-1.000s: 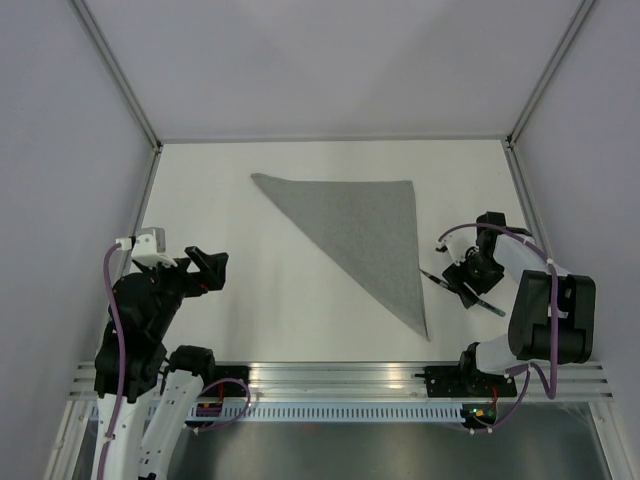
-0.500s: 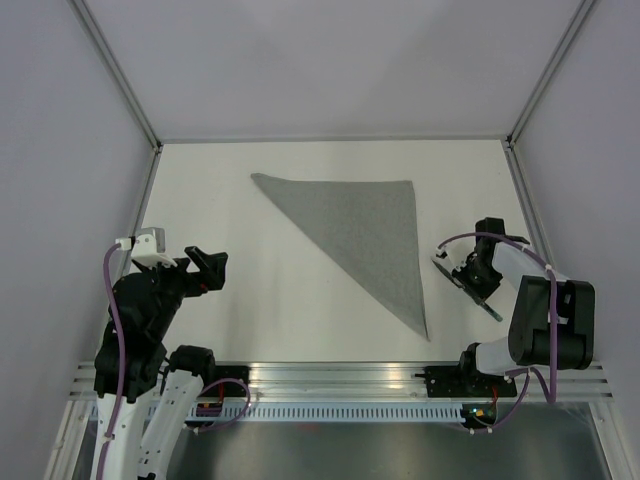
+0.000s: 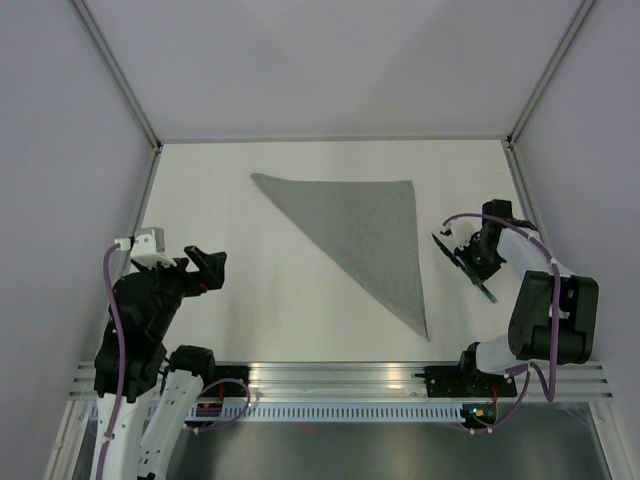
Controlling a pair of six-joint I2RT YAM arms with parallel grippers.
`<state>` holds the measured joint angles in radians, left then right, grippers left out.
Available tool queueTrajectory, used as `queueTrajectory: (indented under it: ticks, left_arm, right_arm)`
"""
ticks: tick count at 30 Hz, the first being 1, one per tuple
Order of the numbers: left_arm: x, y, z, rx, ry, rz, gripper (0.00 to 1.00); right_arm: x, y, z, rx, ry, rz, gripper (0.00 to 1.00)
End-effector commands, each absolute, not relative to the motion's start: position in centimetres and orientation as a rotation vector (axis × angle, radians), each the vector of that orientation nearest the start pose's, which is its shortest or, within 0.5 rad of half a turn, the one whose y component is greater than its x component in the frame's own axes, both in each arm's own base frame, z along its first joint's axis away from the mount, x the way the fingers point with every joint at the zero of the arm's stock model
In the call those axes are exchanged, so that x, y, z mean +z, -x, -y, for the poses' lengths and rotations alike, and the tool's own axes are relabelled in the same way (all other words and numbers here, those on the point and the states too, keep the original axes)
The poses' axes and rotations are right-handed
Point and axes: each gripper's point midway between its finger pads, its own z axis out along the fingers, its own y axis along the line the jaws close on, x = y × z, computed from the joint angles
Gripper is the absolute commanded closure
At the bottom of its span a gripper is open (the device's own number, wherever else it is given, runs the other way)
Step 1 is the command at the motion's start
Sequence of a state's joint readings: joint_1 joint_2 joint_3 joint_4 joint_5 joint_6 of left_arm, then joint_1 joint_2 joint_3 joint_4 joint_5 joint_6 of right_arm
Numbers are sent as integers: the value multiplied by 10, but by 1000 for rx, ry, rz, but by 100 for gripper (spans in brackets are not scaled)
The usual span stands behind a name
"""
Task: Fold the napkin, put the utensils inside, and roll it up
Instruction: Grab a utensil with the right arm, then place the utensil onto the napkin
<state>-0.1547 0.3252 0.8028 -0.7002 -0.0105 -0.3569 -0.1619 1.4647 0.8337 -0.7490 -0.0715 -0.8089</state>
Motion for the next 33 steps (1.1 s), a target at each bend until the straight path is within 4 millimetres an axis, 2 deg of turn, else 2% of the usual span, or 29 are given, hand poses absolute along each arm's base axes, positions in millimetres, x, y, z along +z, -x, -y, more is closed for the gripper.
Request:
queueTrajectory:
  ticks: [1, 5, 8, 9, 10, 12, 13, 15, 16, 18, 19, 20, 21, 22, 23, 24, 27, 33]
  left_arm:
    - [272, -196, 42, -350, 201, -1791, 0]
    - [272, -197, 42, -348, 202, -1795, 0]
    - [270, -197, 42, -347, 204, -1803, 0]
    - [270, -198, 42, -346, 205, -1803, 0]
    - [270, -198, 42, -346, 205, -1804, 0]
    - [268, -199, 42, -342, 207, -1814, 0]
    - [268, -199, 42, -342, 208, -1816, 0]
    - [267, -201, 41, -339, 212, -1823, 0]
    - [267, -201, 41, -339, 212, -1823, 0]
    - [267, -201, 41, -335, 217, -1825, 0]
    - [266, -201, 40, -333, 221, -1829, 0]
    - [266, -201, 40, -330, 223, -1829, 0]
    - [265, -202, 40, -329, 226, -1831, 0]
    - [265, -202, 39, -328, 228, -1833, 0]
    - [265, -202, 39, -324, 231, -1832, 0]
    - [265, -202, 39, -324, 233, -1835, 0]
    - [264, -202, 38, -323, 234, -1836, 0]
    - [264, -203, 38, -318, 239, -1841, 0]
  right_arm:
    - [62, -268, 49, 15, 867, -2717, 99]
    - [79, -287, 39, 75, 846, -2686, 100]
    - [93, -306, 24, 120, 831, -2658, 99]
    - [92, -311, 20, 138, 825, -2668, 99]
    - [103, -323, 9, 146, 817, -2643, 100]
    - [103, -333, -6, 188, 816, -2645, 100]
    - [109, -341, -20, 209, 838, -2618, 100]
    - [106, -348, -44, 250, 839, -2631, 100]
    - [111, -355, -63, 262, 876, -2600, 100]
    - [105, -361, -82, 273, 857, -2625, 100]
    - [108, -366, -100, 281, 889, -2601, 100]
    - [108, -368, -110, 294, 873, -2609, 100]
    - [98, -371, -117, 304, 880, -2633, 99]
    - [103, -374, -135, 313, 916, -2620, 100]
    - [102, -374, -144, 326, 925, -2627, 99]
    - [94, -371, -160, 356, 946, -2647, 100]
    - [95, -373, -191, 389, 971, -2633, 100]
    - [87, -361, -234, 467, 984, -2652, 100]
